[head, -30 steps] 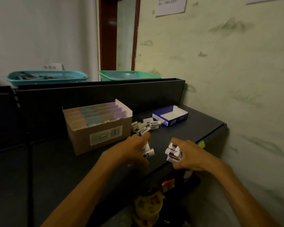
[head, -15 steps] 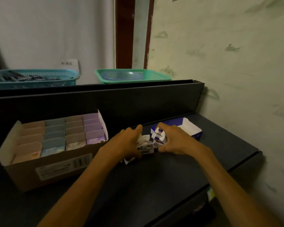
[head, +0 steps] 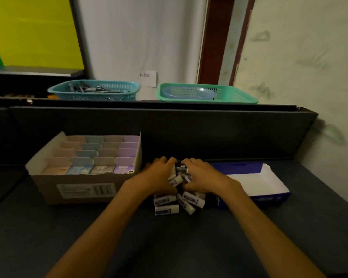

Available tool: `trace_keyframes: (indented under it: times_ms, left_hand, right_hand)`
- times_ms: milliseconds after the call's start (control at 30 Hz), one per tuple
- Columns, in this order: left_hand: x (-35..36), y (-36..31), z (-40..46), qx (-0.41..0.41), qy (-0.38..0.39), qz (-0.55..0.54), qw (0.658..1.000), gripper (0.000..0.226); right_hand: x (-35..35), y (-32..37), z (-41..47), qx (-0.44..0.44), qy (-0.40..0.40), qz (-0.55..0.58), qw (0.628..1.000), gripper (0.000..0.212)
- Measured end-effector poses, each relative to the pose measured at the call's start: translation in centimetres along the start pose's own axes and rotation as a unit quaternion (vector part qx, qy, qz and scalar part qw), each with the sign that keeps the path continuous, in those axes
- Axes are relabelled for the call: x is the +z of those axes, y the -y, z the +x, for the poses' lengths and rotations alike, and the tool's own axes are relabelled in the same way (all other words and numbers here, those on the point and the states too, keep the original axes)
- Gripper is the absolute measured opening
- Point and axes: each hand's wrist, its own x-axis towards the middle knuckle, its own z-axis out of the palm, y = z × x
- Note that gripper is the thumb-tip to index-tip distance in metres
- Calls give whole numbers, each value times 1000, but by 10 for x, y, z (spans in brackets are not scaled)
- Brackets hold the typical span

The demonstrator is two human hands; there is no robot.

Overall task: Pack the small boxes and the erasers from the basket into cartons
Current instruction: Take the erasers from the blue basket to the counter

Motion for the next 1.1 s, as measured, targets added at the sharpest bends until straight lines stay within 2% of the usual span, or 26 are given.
trace_keyframes:
  times_ms: [233,500,1100]
  left_hand:
    - [-12,-8,-8,5,-10,13,1000,90]
    - [-24,-25,-23,3,-60,110,992,88]
    - [-33,-30,-129,-55,-146,129,979,82]
  right_hand:
    - [-16,-14,-20,-26,-9,32,999,72]
    - [-42,-21,-55,-9,-75,5,997,66]
    - [-31,24,-105,-72,-132,-21,988,64]
